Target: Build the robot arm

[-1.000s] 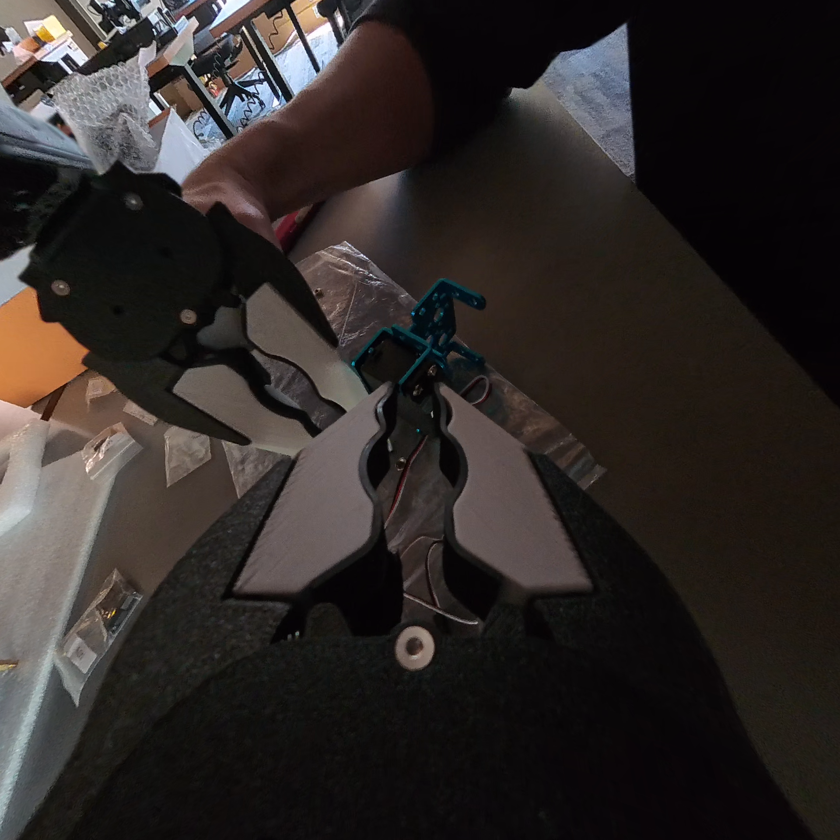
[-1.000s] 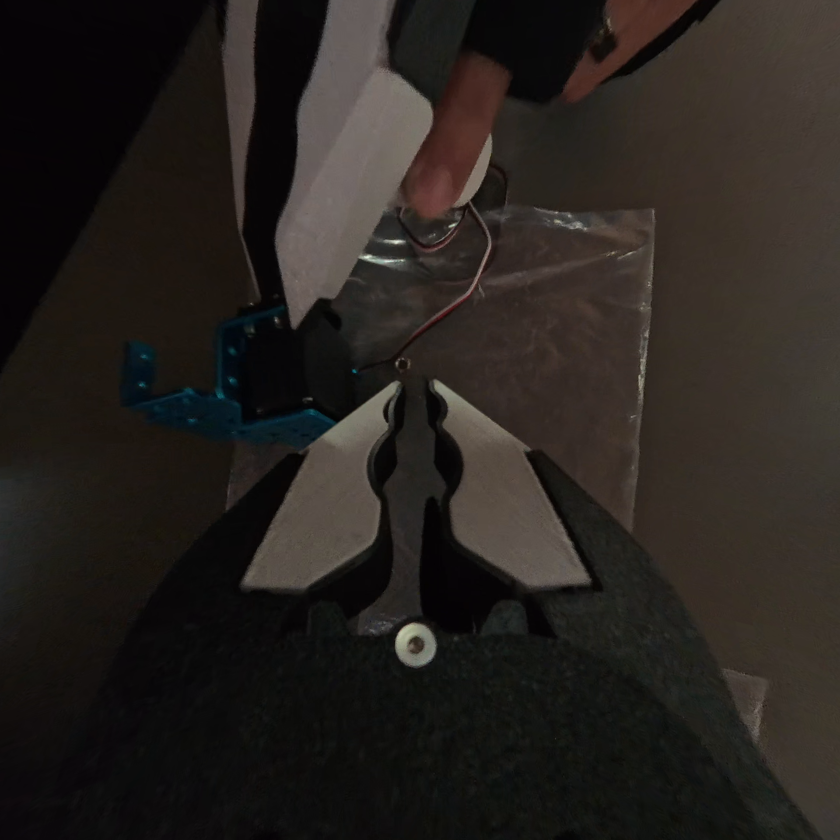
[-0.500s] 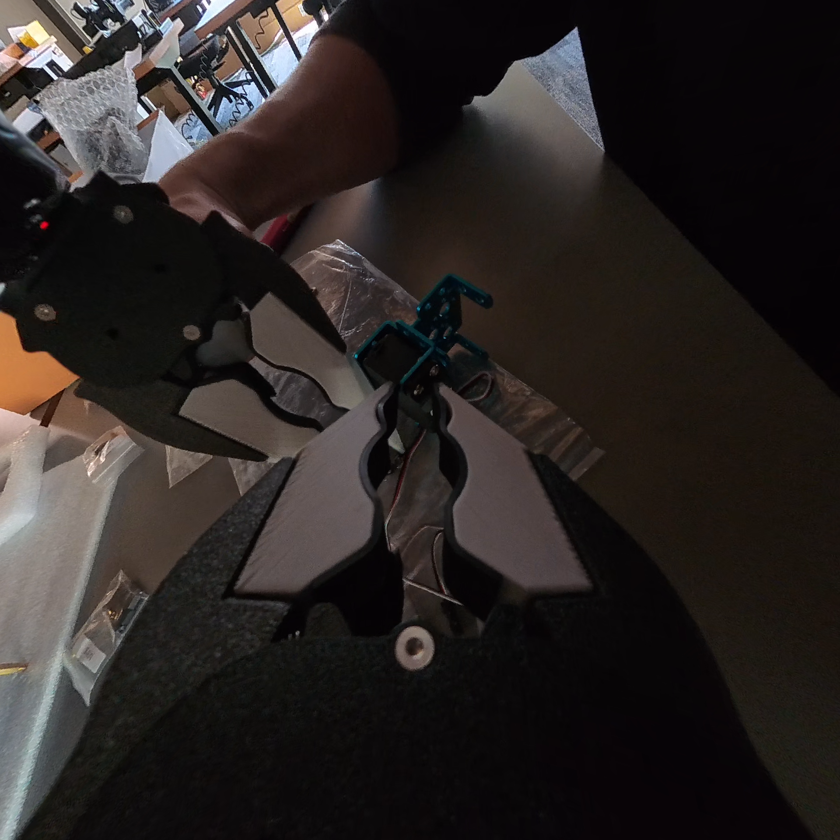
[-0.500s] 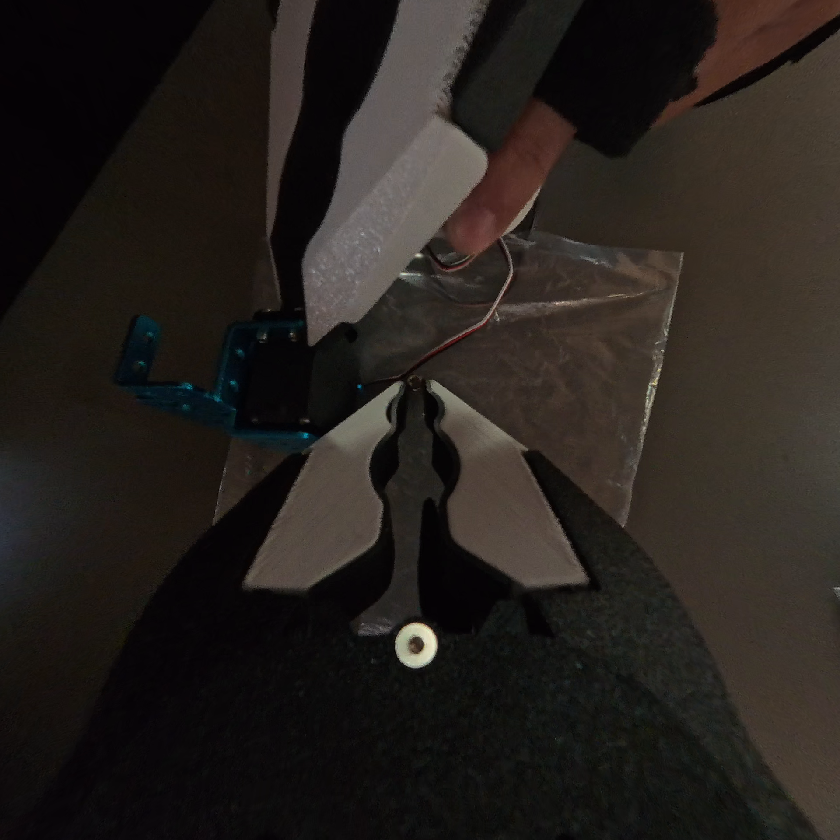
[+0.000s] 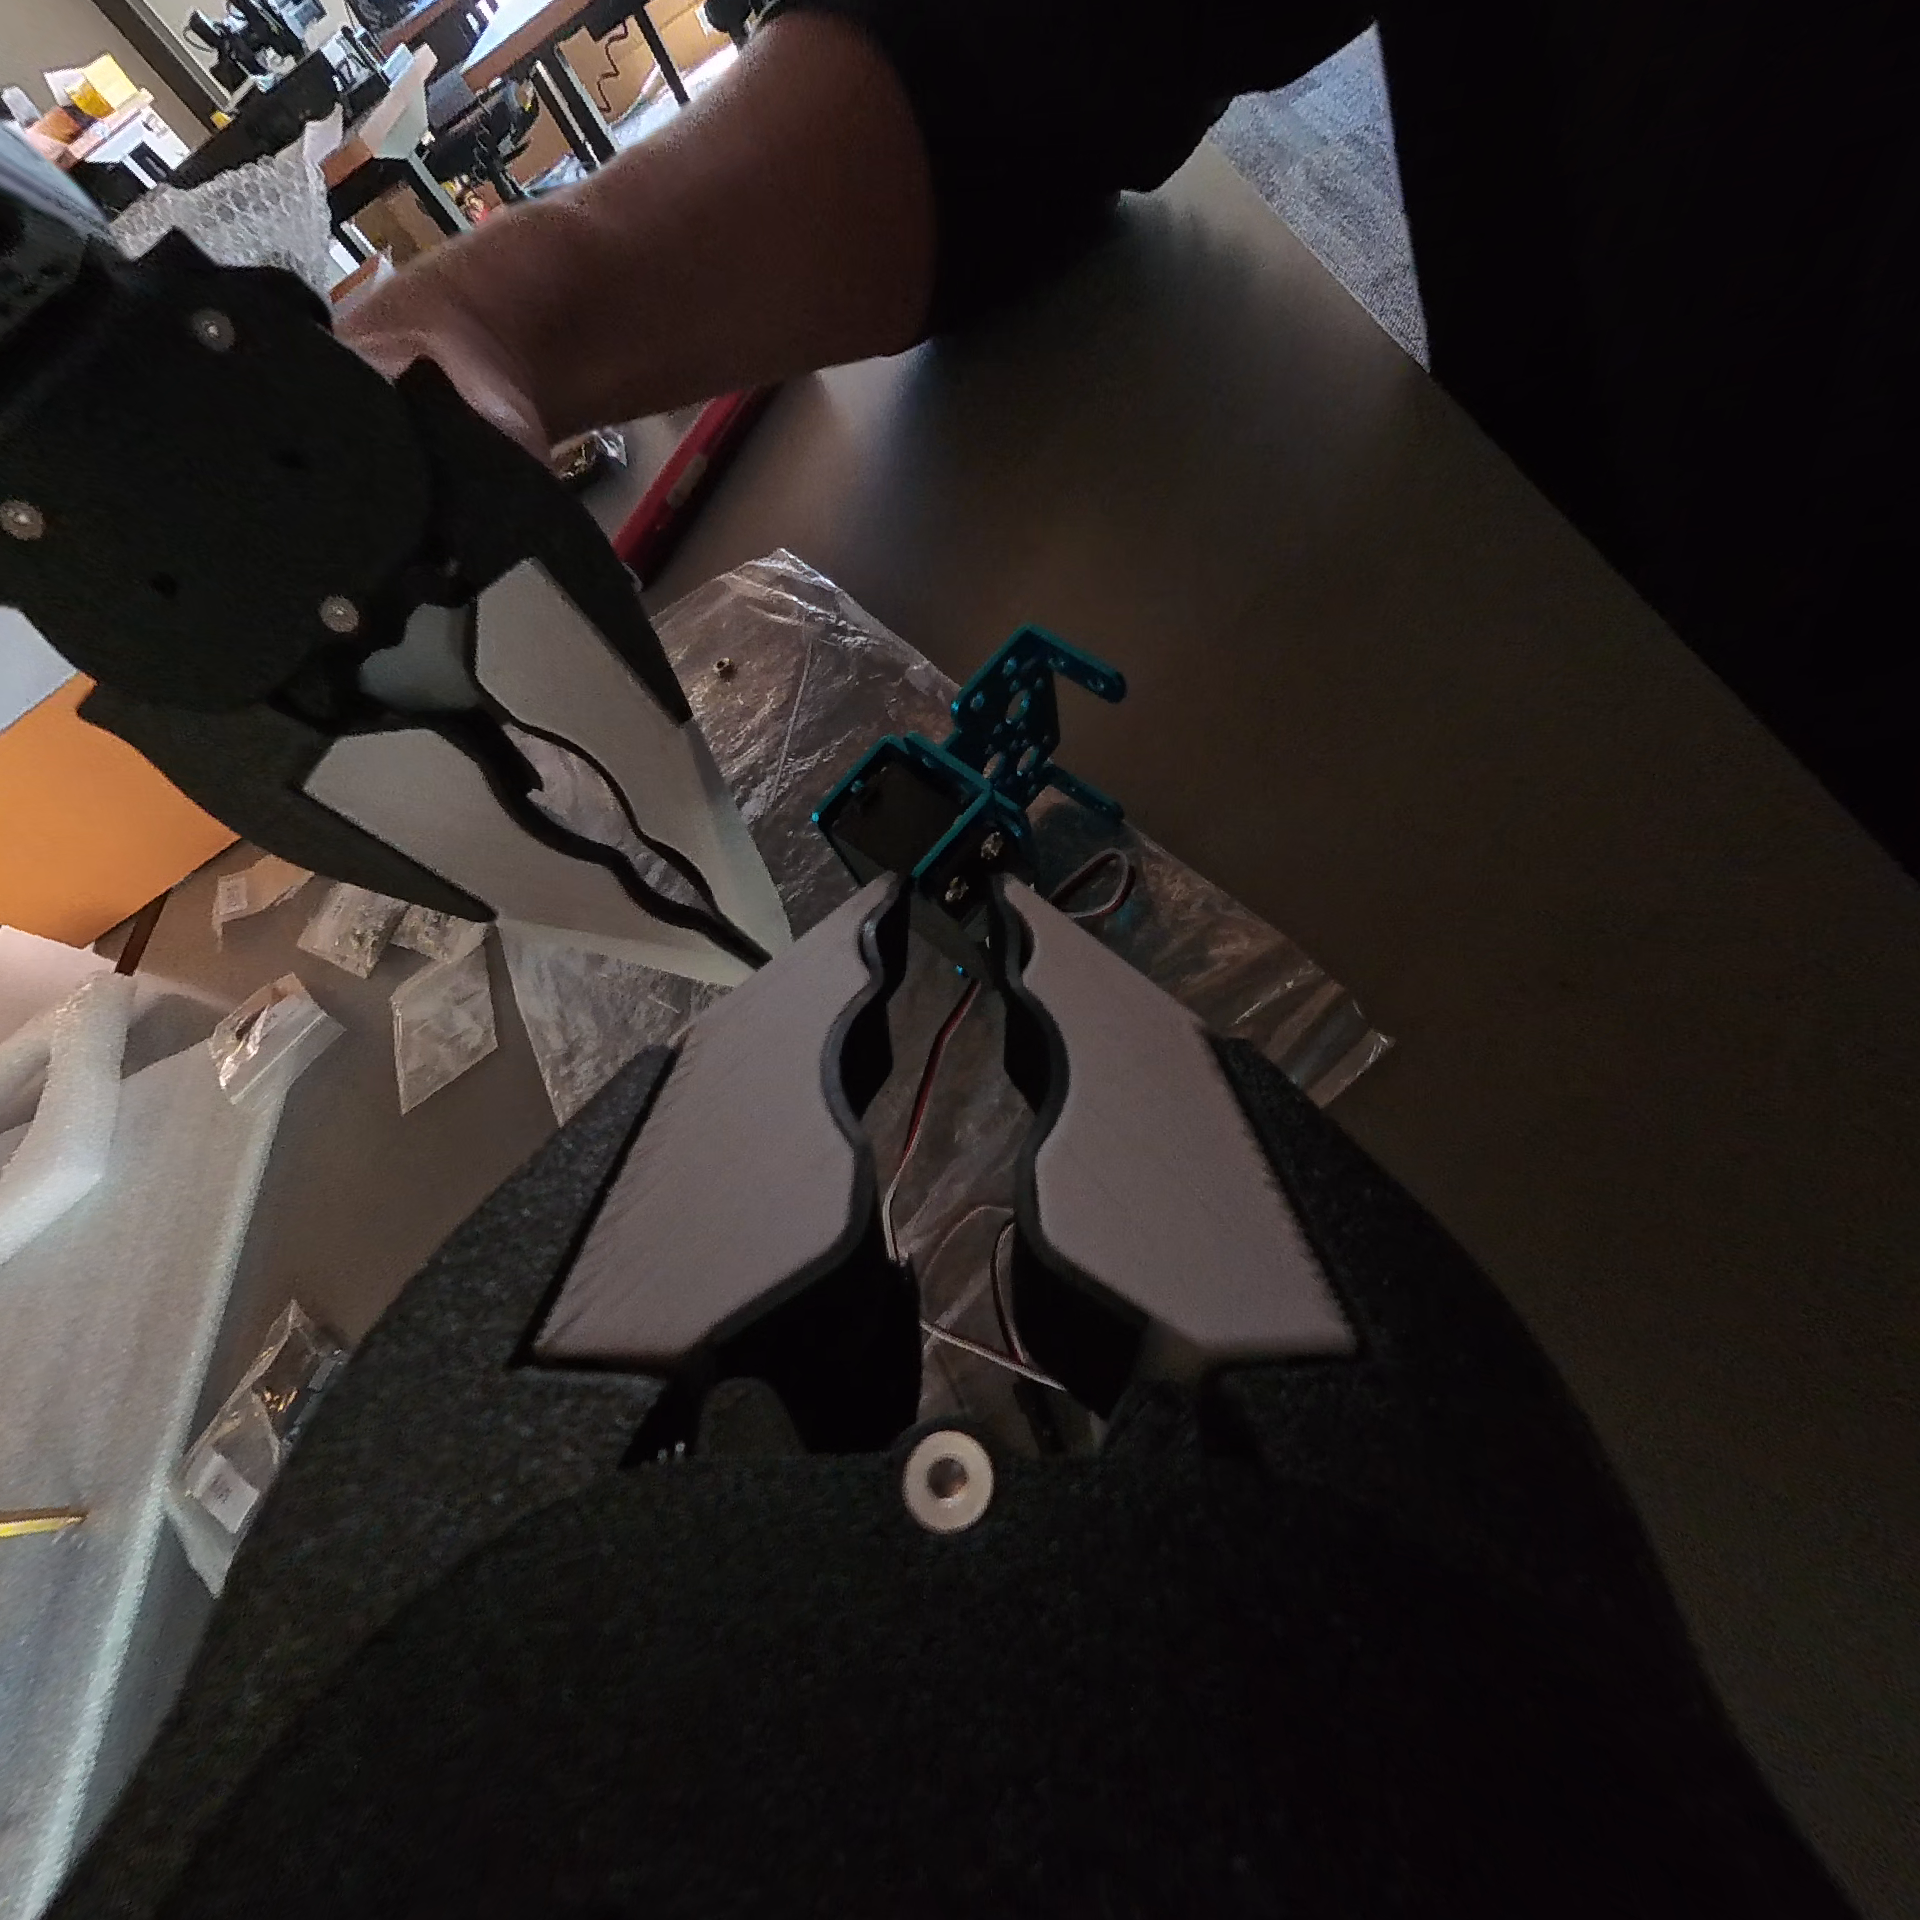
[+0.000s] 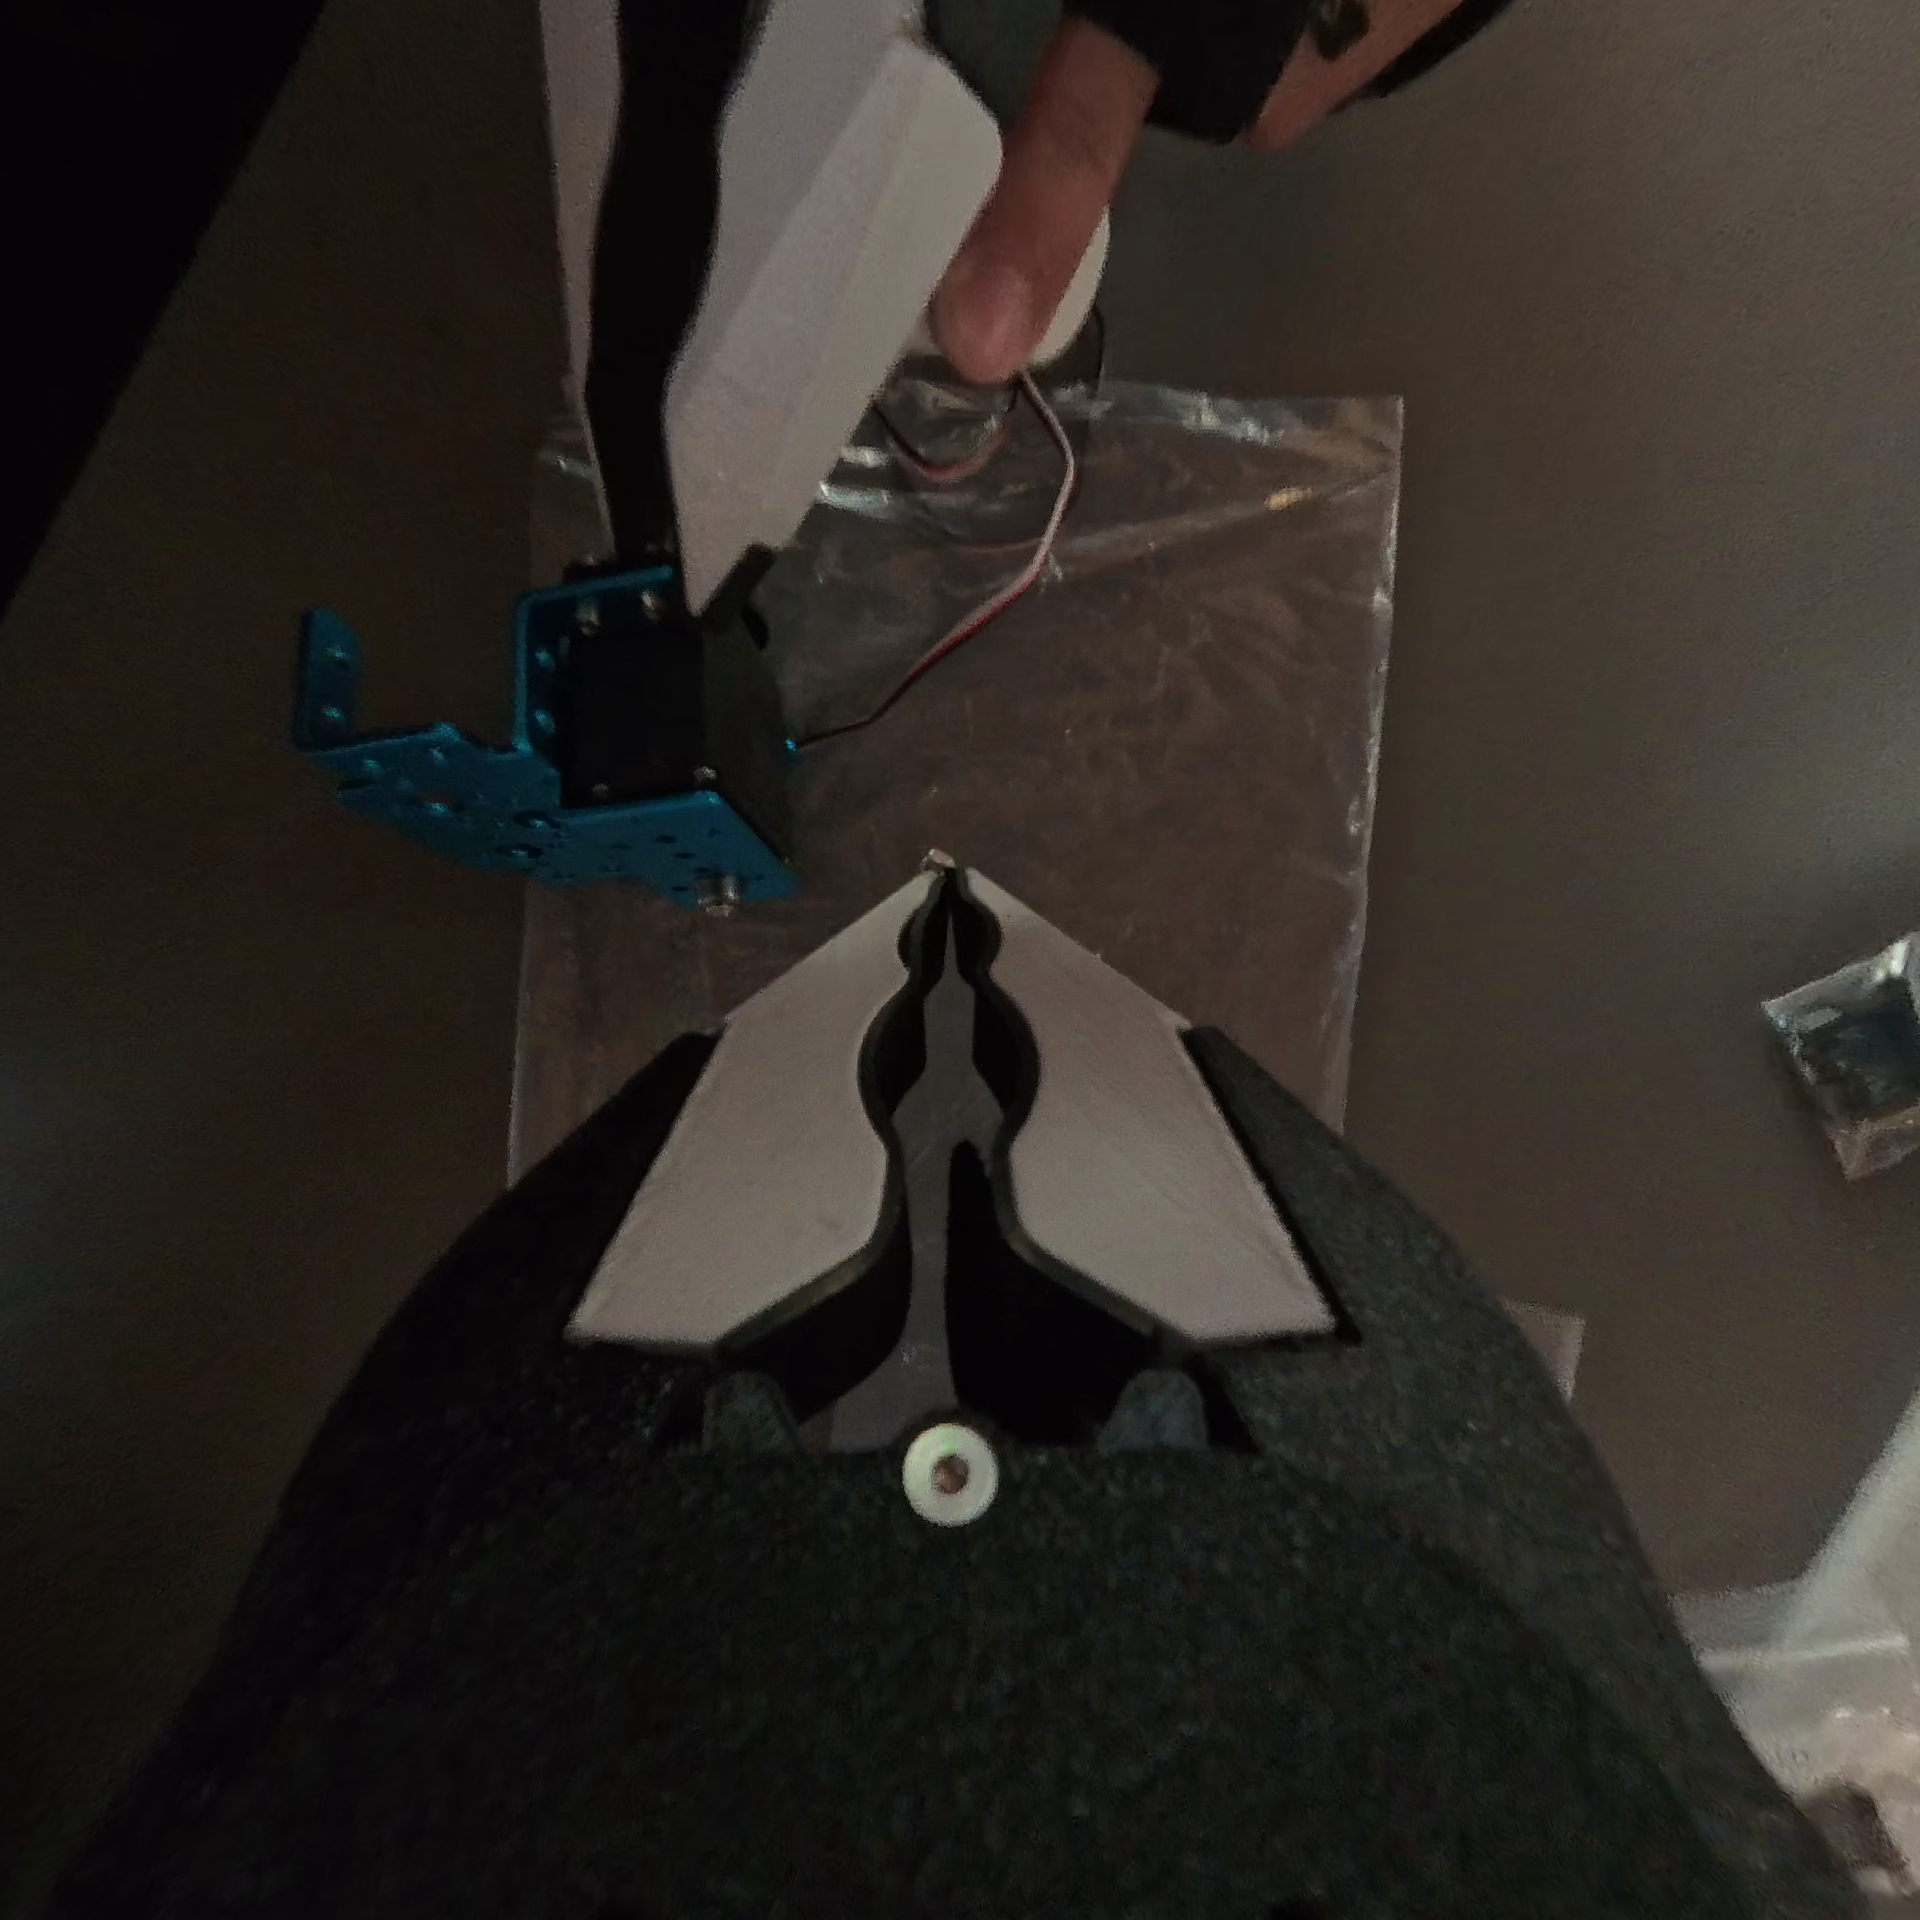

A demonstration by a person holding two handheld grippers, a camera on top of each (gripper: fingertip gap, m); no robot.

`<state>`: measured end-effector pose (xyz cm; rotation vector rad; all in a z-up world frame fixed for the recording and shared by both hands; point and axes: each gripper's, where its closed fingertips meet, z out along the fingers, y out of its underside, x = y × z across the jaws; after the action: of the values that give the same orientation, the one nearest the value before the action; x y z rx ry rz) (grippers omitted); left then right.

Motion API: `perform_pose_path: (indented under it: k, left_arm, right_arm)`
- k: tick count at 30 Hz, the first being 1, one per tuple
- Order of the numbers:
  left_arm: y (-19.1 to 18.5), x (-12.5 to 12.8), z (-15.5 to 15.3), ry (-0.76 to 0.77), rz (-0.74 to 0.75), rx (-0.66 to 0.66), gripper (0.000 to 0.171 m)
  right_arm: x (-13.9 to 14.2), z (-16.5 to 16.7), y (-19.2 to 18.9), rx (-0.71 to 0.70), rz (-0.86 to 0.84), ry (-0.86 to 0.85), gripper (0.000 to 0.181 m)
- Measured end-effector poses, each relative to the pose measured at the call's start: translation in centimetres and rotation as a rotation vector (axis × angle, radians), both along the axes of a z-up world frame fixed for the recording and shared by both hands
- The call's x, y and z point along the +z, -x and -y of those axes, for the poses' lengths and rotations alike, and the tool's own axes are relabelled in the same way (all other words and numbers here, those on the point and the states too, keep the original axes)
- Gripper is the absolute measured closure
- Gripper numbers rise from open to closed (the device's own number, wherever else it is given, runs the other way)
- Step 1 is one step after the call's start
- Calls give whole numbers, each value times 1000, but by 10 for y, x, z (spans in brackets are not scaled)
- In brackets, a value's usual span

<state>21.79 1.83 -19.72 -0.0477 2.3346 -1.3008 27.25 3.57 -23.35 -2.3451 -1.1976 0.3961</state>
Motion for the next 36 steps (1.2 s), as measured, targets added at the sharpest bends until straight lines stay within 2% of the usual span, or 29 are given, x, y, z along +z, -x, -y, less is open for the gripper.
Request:
perform_pose_path:
  k: [2, 5, 13, 17, 30, 33, 36]
  left_arm:
    - [-1, 0, 0, 0, 1, 2, 157]
    - [-1, 0, 0, -6, 6, 5, 157]
    - [-1, 0, 0, -5, 10, 6, 157]
    - [-1, 0, 0, -10, 14, 8, 157]
    - [0, 0, 1, -9, 14, 13, 157]
    - [-1, 0, 0, -7, 13, 14, 157]
    - [-1, 0, 0, -7, 14, 18, 157]
  right_arm:
    - [-7, 3, -16, -36, 73, 38, 181]
    - [-8, 3, -29, -83, 89, 50, 179]
    - [-9, -10, -32, -122, 144, 37, 170]
    - [-11, -20, -31, -132, 130, 48, 171]
    - [-16, -24, -28, -129, 139, 80, 175]
    - [-8, -24, -28, -134, 120, 49, 175]
    - [20, -14, -6, -105, -46, 29, 175]
